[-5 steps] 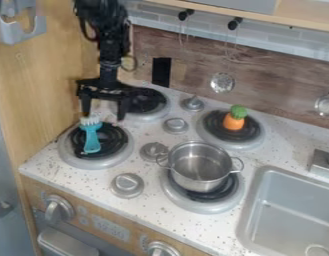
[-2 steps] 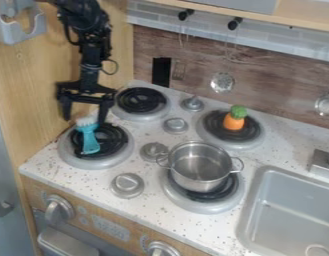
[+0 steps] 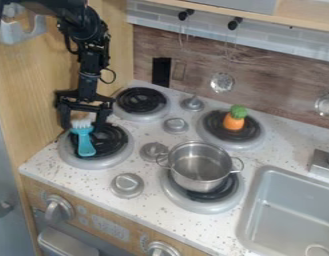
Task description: Move a brush from bottom left burner to the upper left burner
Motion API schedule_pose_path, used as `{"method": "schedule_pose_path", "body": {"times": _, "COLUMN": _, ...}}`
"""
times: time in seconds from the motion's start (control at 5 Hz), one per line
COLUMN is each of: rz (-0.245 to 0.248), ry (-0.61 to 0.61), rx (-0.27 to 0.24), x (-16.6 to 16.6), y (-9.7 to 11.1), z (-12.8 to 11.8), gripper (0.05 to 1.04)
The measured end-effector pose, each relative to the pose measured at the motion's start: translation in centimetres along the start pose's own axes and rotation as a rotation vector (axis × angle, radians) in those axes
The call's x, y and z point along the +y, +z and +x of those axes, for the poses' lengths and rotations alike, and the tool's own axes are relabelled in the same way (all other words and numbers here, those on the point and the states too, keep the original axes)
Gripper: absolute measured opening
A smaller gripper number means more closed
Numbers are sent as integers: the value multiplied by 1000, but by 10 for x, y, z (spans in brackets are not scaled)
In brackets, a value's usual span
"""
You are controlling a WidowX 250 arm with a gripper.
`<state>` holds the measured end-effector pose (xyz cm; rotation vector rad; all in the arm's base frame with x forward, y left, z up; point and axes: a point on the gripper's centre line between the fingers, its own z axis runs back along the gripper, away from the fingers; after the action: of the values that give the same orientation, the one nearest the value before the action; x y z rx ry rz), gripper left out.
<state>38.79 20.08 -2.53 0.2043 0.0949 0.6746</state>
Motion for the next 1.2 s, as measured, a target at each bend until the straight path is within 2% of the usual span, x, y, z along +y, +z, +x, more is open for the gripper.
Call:
{"method": "schedule_pose_path", "body": {"times": 0.2, "rz": 1, "ry": 15, "rx": -1, "x": 0, "y": 0, "z": 0, "gripper": 941}}
{"method": "schedule_pose_path", "body": {"times": 0.4, "rz": -8, "ry": 3, "rx": -20, "x": -2, "y": -3, "z": -2, "gripper": 688}}
{"method": "schedule_pose_path", "body": {"times": 0.6, "rz": -27, "ry": -70, "rx": -44, "x": -16, "y": 1, "z": -11, "gripper": 673}}
{"method": "schedule_pose_path", "body": {"times": 0.8, "rz": -76, "ry": -203, "rx": -109, "x": -44, "y": 18, "z": -25, "gripper": 672}}
{"method": "schedule_pose_path", "body": {"times": 1.0, "rz": -98, "ry": -343, "rx": -239, "x": -77, "y": 52, "z": -33, "gripper": 672}}
{"method": "schedule_pose_path", "body": {"times": 1.2, "rz": -111, "ry": -406, "rx": -341, "x": -86, "y": 58, "z": -25, "gripper": 672}}
